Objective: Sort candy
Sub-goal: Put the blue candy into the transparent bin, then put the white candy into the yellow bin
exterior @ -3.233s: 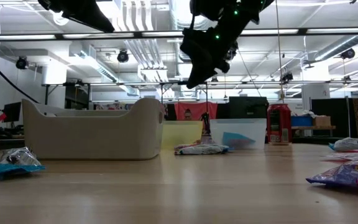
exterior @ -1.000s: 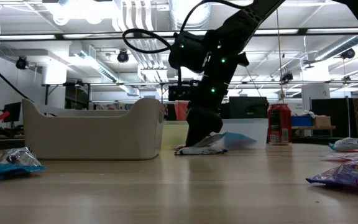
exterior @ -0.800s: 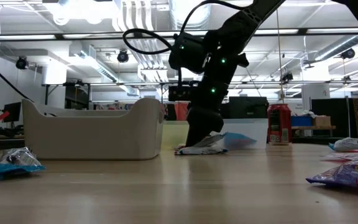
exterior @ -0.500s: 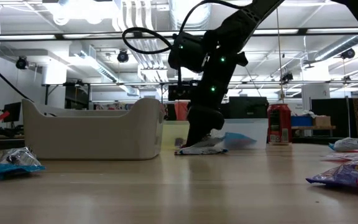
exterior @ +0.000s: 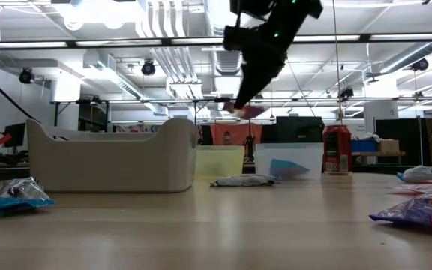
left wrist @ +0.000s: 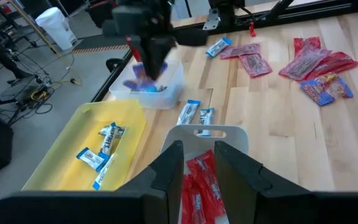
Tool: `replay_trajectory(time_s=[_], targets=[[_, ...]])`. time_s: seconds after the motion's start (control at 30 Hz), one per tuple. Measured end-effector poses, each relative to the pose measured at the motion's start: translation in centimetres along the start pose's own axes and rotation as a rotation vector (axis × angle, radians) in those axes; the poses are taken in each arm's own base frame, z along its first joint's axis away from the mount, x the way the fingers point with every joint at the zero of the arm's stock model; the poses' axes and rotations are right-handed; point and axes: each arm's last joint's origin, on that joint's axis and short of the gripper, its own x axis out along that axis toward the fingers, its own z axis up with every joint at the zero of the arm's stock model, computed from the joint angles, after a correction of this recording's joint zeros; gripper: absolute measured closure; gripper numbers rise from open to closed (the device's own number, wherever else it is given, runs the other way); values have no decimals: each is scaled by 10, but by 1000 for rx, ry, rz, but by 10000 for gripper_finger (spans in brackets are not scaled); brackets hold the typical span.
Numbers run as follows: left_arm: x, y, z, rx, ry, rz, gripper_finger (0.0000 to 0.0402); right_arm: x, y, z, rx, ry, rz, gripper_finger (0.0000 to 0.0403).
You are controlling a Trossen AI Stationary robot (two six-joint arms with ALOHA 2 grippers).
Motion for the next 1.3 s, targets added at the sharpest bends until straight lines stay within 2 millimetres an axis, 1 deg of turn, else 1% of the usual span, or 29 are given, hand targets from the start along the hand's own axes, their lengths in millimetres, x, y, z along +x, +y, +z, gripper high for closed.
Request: replay_trajectory(time_s=[0.1,0.2,0.37,0.43,0.63,0.8,0.93,1.1,1.3], targets=[[0,0,0,0,0,0,326,-13,-18,-9,108,48,-27,394],[0,0,0,0,0,0,326,-17,-36,-18,188,80,-54,394],[0,0,0,-9,0,0,326,-6,-58,-35,248,157,-85,393],[0,0,0,-16,0,0,326,-3,-66,-39,284,169,-98,384],[0,0,0,-19,0,0,326,8,-75,-47,352,210,-115,326],[0,0,-1,-18,1,0,326,7,-75,-48,371,211,-117,280],[2,-2,-3,-20,1,-1,326,1,-69,-47,402,204,-67,263],[4,-4,-6,-35,7,-19,326,-9,-53,-46,469,228,51,260],[7,-8,-11,-49,13,-39,326,-32,-24,-53,505,343,128,265]])
